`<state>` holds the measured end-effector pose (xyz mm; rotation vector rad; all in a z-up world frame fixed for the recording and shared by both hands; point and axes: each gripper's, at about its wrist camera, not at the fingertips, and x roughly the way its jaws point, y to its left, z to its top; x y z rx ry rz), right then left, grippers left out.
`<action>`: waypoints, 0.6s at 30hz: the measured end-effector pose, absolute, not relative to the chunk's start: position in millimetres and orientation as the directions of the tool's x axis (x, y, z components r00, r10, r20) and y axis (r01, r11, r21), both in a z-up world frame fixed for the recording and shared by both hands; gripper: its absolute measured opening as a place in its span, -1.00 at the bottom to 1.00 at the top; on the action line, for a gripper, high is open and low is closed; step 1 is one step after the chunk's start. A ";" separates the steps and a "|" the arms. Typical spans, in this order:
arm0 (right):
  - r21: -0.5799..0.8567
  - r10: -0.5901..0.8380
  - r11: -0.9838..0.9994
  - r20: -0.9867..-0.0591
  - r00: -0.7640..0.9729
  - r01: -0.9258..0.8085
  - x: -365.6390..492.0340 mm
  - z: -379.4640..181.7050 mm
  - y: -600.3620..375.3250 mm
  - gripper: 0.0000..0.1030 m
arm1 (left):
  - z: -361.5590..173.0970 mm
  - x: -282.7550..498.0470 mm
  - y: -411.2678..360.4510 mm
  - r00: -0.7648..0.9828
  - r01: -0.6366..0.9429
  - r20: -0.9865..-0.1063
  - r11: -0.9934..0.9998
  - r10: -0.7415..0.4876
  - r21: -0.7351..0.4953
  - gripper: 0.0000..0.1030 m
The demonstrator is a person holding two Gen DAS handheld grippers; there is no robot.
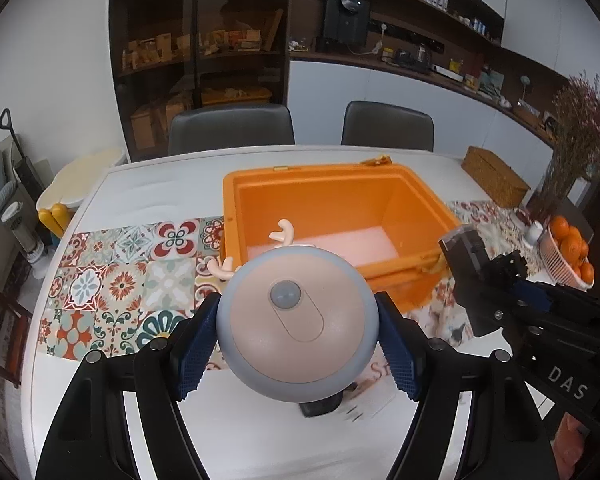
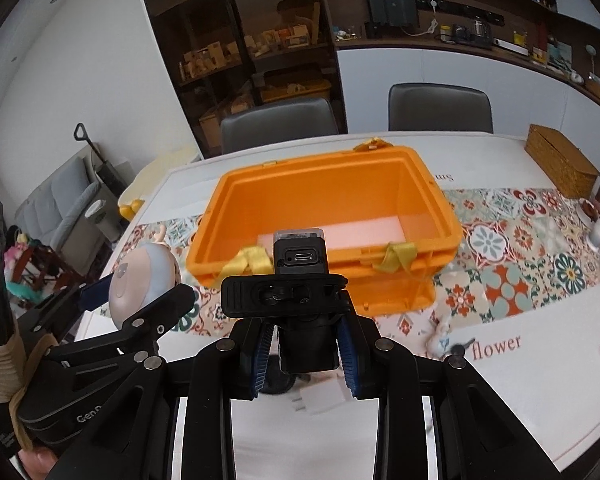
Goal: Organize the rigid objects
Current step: 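Lift the night light with the left gripper while the right carries the phone holder toward the crate, then lower the night light into the orange crate and open the left gripper while the right releases the holder inside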
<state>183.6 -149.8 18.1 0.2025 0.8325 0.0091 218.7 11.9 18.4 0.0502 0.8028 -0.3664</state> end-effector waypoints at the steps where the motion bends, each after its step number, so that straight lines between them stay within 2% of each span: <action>1: 0.181 0.089 0.981 -0.734 0.673 0.069 188.3 19.6 -151.9 -0.40 | 19.9 221.8 10.0 0.636 0.338 -0.711 0.936 -0.301 -0.095 0.45; 18: 0.177 0.108 0.984 -0.737 0.667 0.036 258.6 28.0 -188.3 -0.40 | 31.5 283.2 -26.4 0.653 0.307 -0.715 0.950 -0.250 -0.052 0.45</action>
